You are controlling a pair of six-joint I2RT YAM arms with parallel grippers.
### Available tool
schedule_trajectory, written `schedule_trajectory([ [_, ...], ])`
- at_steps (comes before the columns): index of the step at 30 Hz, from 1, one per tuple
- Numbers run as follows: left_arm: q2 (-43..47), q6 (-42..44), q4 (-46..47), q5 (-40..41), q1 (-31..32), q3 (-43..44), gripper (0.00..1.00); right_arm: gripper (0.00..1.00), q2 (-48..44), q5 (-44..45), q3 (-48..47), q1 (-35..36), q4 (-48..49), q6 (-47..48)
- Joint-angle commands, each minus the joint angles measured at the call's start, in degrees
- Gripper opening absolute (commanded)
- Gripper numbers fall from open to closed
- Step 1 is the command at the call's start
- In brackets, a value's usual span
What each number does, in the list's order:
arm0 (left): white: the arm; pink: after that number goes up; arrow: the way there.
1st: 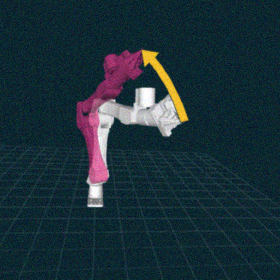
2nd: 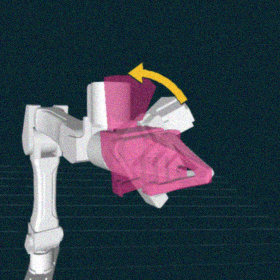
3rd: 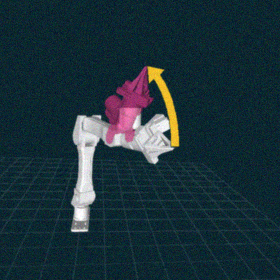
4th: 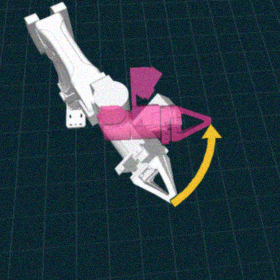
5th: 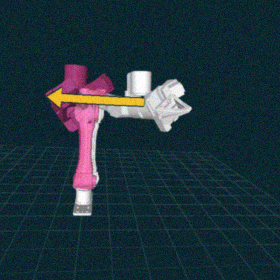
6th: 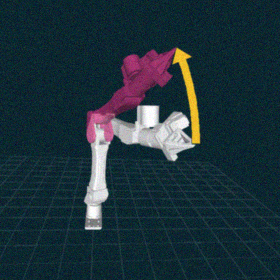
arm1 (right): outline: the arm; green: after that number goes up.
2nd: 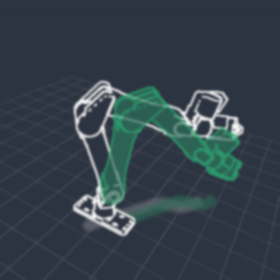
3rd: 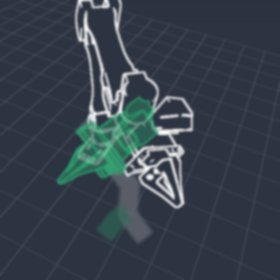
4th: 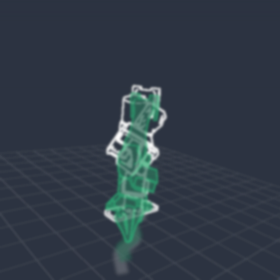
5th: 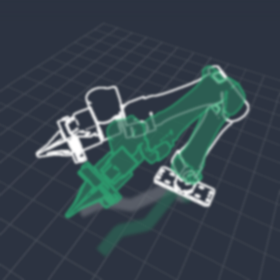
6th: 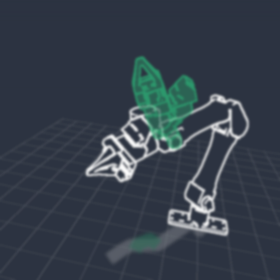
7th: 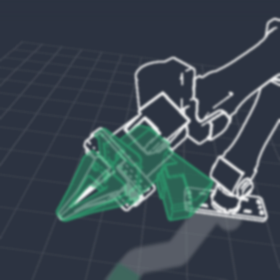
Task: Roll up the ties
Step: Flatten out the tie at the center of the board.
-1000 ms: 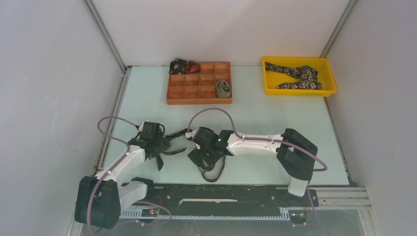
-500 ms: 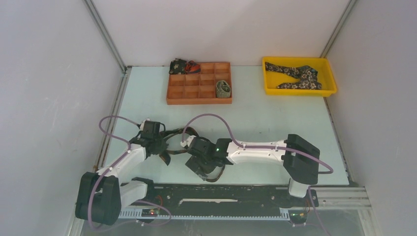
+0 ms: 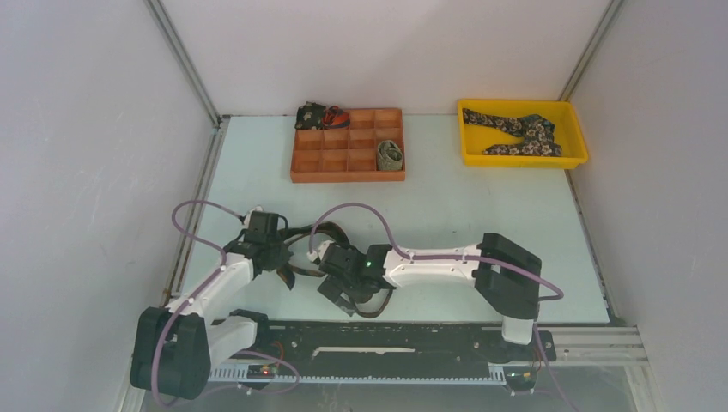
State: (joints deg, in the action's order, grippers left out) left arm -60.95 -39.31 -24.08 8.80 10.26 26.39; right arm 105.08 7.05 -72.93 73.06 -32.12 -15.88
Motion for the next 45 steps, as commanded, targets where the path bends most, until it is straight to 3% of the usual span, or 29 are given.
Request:
schedule_trajectory([
  [1, 1.5, 1.9, -1.4, 1.4, 0.1, 3.1, 0.00, 0.89, 2.3, -2.8, -1.5, 1.1, 2.3, 0.2],
  [8, 1.7, 2.8, -3.1, 2.5, 0.0, 5.4, 0.00, 0.79, 2.2, -5.2, 1.7, 1.8, 2.1, 0.5],
  [14, 1.4, 3.7, -4.4, 4.0, -0.1, 7.2, 0.00, 0.59, 0.6, -5.3, 6.4, 3.7, 1.9, 0.7],
  [25, 0.8, 4.6, -5.5, 5.1, -0.6, 9.0, 0.00, 0.52, -3.2, 2.3, 11.8, 7.0, -0.1, -2.5],
  [34, 1.3, 5.7, -8.5, 5.6, -0.7, 11.9, 0.00, 0.06, -6.0, 2.7, 13.7, 7.7, 0.4, -4.0],
  [39, 1.5, 8.6, -13.6, 8.2, -0.8, 17.7, 0.00, 0.00, -13.1, -5.7, 13.7, 4.7, -2.0, -5.5],
  [45, -5.5, 18.1, -23.0, 9.8, -1.8, 28.0, 0.00, 0.00, -22.7, -25.5, 14.3, -3.5, -5.6, -8.2],
])
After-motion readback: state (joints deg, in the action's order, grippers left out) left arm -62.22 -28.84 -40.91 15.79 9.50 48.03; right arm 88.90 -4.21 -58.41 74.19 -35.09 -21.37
